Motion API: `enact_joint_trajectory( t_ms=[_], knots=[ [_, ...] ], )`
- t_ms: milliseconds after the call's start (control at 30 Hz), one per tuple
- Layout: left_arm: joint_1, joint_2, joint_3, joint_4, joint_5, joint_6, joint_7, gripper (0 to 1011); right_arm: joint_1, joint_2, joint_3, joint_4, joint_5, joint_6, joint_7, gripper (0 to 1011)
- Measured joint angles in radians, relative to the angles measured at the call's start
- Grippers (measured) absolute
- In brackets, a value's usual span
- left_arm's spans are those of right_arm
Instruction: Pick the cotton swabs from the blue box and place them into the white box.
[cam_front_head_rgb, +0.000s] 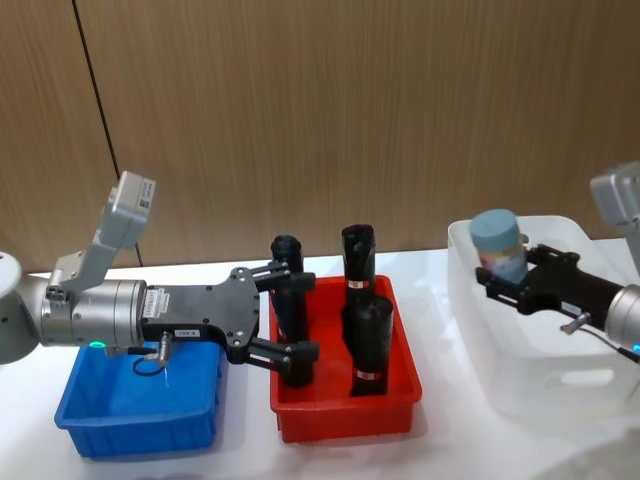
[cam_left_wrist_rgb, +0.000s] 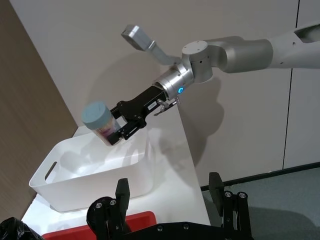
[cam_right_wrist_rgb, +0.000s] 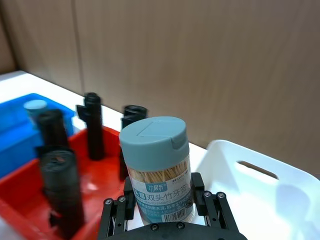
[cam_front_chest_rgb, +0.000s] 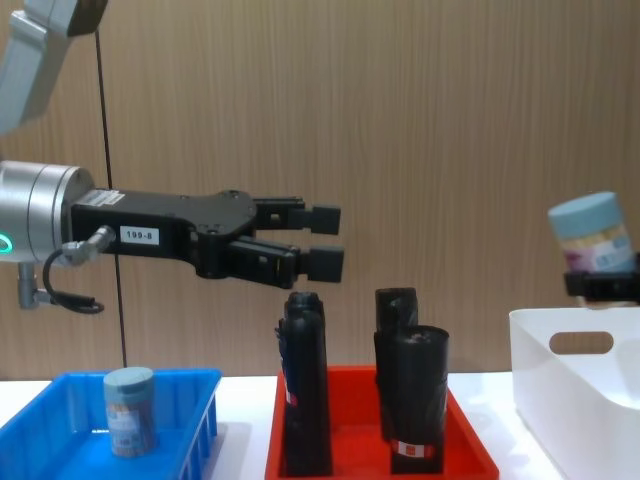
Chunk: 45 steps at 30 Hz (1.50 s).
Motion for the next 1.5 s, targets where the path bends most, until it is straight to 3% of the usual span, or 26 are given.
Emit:
enact_joint_trajectory(
  t_ms=[267, 633, 1033, 1500],
  knots=[
    [0.000, 0.000, 0.000, 0.000, 0.000, 0.000, 0.000, 1004, 0.042, -0.011, 0.003, 0.096, -0.026, -0.006, -0.030, 668],
    [0.000, 0.000, 0.000, 0.000, 0.000, 0.000, 0.000, 1004, 0.073, -0.024, -0.003, 0.175, -0.049, -0.010, -0.043, 670],
    [0.000, 0.000, 0.000, 0.000, 0.000, 0.000, 0.000, 1004, 0.090, -0.033, -0.011, 0.215, -0.065, -0.015, -0.045, 991],
    [0.002, 0.000, 0.000, -0.002, 0.000, 0.000, 0.004, 1004, 0.093, -0.037, -0.014, 0.221, -0.069, -0.019, -0.046, 1002]
  ],
)
